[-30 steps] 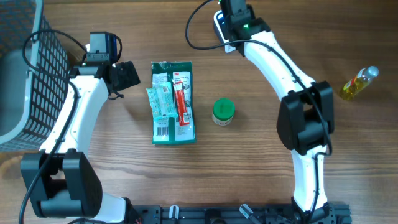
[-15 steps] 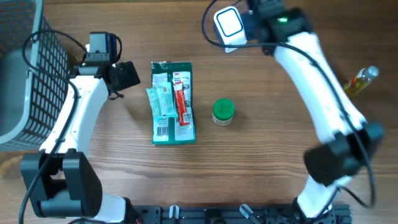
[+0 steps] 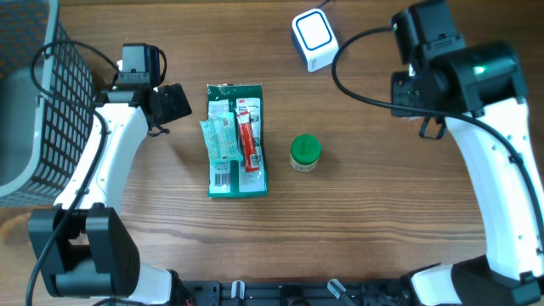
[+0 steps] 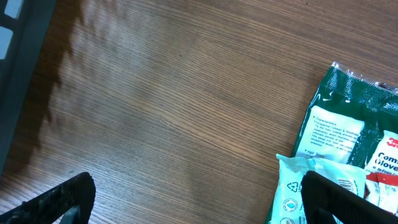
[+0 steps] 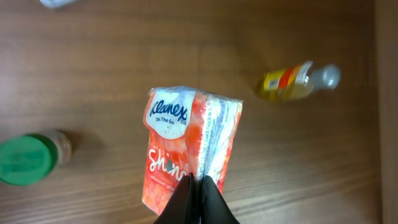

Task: Scan the item barcode
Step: 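Carry the Kleenex pack away from the scanner toward the right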

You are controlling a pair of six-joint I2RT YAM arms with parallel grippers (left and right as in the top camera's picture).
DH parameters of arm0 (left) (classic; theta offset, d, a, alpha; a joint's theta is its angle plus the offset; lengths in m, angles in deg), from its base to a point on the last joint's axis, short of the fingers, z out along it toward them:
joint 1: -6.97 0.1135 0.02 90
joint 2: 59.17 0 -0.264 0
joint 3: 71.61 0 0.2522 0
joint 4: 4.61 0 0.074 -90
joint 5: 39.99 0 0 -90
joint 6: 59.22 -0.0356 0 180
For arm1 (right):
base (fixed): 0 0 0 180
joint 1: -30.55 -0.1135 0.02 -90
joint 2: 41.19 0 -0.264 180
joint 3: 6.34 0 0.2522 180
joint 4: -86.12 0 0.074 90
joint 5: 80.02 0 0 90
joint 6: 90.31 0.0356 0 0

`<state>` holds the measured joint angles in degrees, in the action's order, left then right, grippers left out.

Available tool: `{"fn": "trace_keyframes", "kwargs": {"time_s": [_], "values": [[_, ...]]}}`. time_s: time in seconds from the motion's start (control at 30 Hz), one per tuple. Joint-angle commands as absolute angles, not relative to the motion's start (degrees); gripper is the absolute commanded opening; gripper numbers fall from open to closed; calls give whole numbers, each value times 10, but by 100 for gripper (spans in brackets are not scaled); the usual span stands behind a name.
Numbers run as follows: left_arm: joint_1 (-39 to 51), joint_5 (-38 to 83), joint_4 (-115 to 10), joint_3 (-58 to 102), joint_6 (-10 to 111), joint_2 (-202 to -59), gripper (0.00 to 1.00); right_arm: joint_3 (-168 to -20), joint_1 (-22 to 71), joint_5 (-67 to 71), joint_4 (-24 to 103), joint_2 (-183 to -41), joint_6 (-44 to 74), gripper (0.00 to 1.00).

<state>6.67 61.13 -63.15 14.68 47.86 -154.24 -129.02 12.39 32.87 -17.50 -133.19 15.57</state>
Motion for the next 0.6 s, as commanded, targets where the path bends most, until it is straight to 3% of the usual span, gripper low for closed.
{"fn": "trace_keyframes", "kwargs": {"time_s": [0.0,0.57], "values": [[68,617,-631,144,479,-1547,100,-1226,126,324,-180,-1335,200,4],[68,617,-631,144,479,-1547,100,-860,126,407,61,-1335,207,4]]}}
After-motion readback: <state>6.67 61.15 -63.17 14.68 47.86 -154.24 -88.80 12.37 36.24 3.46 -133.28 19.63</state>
